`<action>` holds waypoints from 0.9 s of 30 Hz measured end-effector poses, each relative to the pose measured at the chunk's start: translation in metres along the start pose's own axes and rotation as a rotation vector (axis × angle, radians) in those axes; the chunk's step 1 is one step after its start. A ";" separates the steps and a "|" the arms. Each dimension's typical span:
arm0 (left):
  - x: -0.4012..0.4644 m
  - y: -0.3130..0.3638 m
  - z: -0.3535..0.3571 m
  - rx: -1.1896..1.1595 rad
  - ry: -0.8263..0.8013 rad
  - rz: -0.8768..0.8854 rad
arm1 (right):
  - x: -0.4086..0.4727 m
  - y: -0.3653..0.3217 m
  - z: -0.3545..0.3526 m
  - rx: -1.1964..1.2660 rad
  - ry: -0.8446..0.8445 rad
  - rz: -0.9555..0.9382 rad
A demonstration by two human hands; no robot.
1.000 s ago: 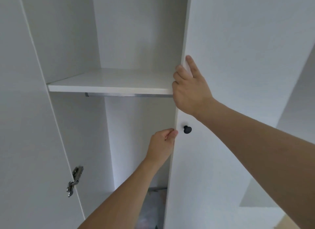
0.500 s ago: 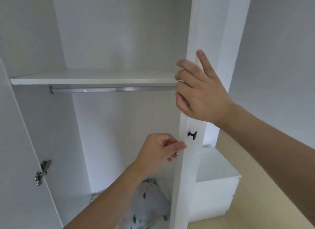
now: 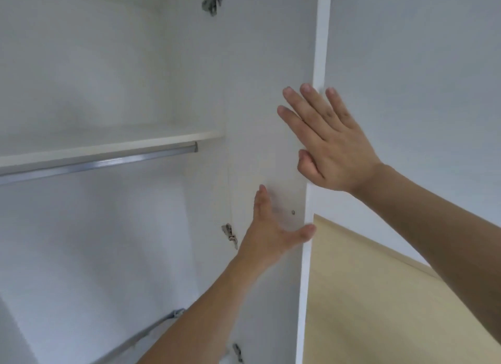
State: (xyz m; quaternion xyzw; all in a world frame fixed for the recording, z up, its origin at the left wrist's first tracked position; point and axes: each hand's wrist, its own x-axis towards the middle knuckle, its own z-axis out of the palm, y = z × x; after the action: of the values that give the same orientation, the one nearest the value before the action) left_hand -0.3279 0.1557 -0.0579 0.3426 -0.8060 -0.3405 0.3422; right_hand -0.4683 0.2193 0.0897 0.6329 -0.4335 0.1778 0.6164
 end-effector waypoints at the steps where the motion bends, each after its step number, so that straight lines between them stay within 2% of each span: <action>1: 0.004 0.006 0.010 0.018 0.020 0.009 | -0.006 0.009 0.001 -0.030 -0.028 0.018; 6: 0.031 0.030 0.047 0.176 0.126 0.061 | -0.030 0.039 0.012 -0.135 -0.158 0.104; 12: 0.053 0.042 0.077 0.163 0.166 0.045 | -0.053 0.053 0.019 -0.211 -0.264 0.187; 15: 0.055 0.031 0.079 0.114 0.164 0.135 | -0.050 0.038 0.023 -0.253 -0.242 0.247; 17: 0.056 0.006 0.066 0.084 0.134 0.222 | -0.041 0.021 0.028 -0.237 -0.225 0.318; 19: 0.056 -0.033 0.042 0.163 0.123 0.250 | -0.028 -0.004 0.039 -0.194 -0.232 0.369; 23: 0.049 -0.121 -0.021 0.410 0.170 0.132 | 0.002 -0.075 0.079 -0.003 -0.307 0.382; 27: 0.029 -0.201 -0.092 0.647 0.196 0.027 | 0.026 -0.166 0.134 0.222 -0.451 0.360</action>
State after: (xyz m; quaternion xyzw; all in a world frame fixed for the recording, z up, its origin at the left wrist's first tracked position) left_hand -0.2071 -0.0034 -0.1574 0.4538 -0.8400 -0.0278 0.2960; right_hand -0.3680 0.0631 -0.0185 0.6330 -0.6424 0.1853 0.3902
